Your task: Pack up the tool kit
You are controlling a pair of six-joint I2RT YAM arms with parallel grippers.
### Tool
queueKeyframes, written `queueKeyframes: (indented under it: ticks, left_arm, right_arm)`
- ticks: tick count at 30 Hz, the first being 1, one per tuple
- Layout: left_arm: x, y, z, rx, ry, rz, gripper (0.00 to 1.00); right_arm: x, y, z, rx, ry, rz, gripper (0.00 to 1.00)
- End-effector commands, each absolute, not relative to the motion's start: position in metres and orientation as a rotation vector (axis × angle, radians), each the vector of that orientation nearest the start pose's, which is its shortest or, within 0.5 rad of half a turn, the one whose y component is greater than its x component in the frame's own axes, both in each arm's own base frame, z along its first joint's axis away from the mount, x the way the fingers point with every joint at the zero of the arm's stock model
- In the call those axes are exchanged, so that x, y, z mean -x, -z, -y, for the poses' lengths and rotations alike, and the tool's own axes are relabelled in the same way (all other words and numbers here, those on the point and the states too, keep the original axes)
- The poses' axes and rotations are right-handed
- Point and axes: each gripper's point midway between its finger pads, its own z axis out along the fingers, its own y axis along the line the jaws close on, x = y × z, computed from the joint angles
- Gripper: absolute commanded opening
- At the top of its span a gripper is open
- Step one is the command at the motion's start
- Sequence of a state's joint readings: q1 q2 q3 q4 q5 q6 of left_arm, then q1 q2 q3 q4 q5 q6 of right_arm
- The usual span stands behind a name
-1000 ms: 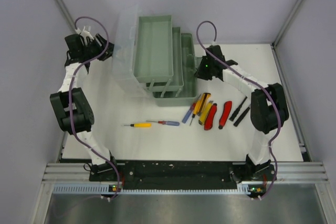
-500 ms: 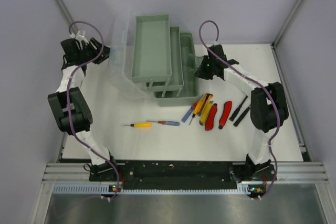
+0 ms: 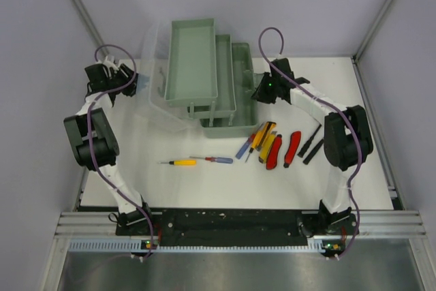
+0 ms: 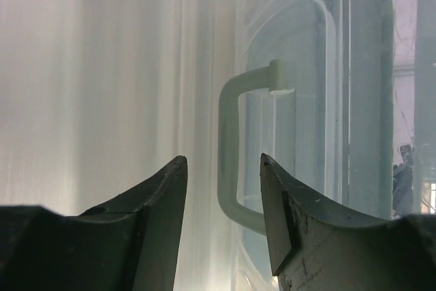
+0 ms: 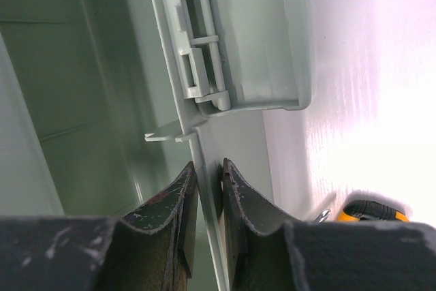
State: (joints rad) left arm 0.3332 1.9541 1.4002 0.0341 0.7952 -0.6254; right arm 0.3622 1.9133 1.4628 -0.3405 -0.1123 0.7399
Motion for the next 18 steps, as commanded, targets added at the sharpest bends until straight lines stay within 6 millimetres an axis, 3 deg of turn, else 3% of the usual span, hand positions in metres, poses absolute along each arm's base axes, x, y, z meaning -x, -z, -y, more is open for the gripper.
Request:
queueKeyframes:
  ticks: [1, 18]
  left_arm:
    - [-0.518, -0.164, -0.025, 0.433, 0.979, -2.009, 0.50]
    - [-0.519, -0.103, -0.062, 0.656, 0.698, -2.129, 0.33]
  right_arm:
    - [-0.457, -0.085, -0.216, -0.470, -0.609, -2.474, 0.19]
    - [-0.455, -0.074, -0.219, -0.493, -0.629, -2.488, 0.19]
